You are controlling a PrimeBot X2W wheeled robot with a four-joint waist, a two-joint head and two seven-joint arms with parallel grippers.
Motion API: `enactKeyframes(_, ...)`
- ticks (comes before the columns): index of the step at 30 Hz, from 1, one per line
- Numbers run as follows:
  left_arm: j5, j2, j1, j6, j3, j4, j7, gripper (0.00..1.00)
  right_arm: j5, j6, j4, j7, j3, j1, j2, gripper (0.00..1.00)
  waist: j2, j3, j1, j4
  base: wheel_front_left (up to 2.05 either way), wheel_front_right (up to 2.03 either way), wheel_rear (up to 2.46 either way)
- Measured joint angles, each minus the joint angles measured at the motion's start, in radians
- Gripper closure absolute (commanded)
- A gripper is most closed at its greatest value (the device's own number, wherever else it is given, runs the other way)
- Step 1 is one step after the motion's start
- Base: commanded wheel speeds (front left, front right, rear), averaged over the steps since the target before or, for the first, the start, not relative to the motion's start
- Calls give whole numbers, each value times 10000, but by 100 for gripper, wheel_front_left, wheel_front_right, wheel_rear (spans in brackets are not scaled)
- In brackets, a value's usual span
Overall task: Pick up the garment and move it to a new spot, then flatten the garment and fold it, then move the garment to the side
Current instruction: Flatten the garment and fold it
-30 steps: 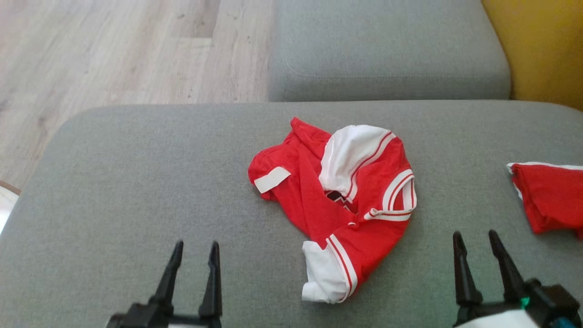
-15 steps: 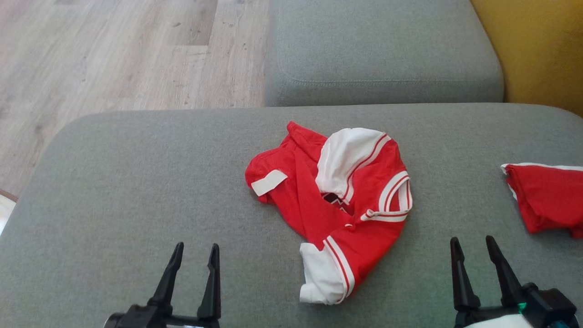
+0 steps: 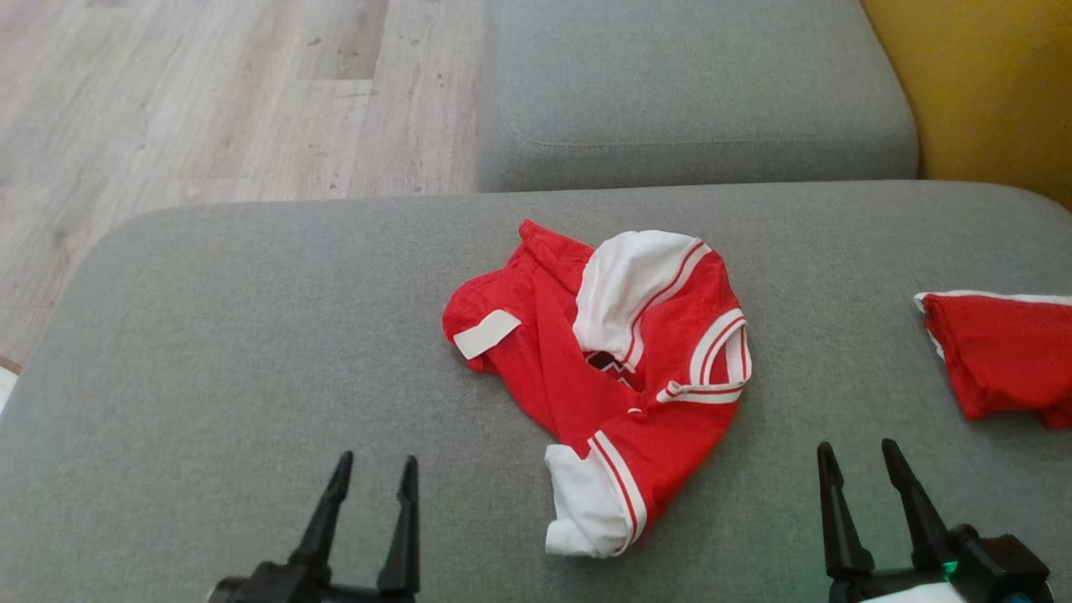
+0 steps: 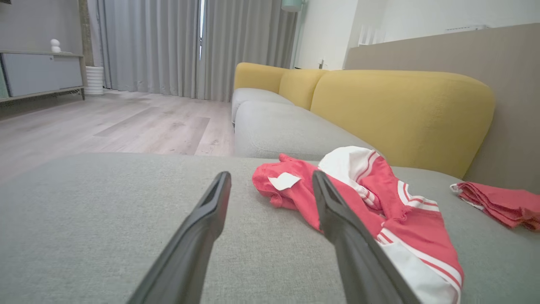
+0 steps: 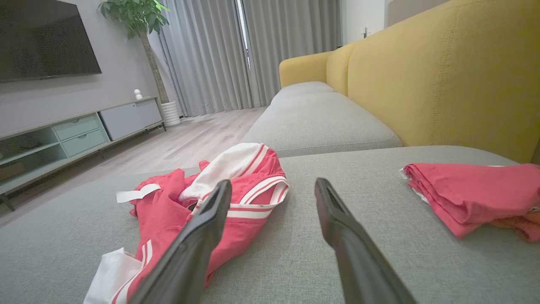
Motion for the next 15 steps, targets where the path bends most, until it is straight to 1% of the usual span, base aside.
enactKeyframes(4,61,0,-438,-171,-504,364,0,0,-19,0,-8,0,136,-25,0,0,0,191,0,-165,0,0,0)
enactKeyframes(8,58,-2,-1621,-347,-1273,859,0,0,-61,0,-13,0,339,-219,-2,0,0,415,1,-483,0,0,0)
enactKeyframes(11,54,-4,-2603,-462,-2052,1582,0,0,-113,0,-71,0,502,-461,-2,0,0,583,2,-822,0,0,0)
enactKeyframes(15,-205,-27,-3731,-616,-3482,3014,2,0,-115,0,-115,0,616,-557,-42,0,0,790,2,-1336,0,0,0)
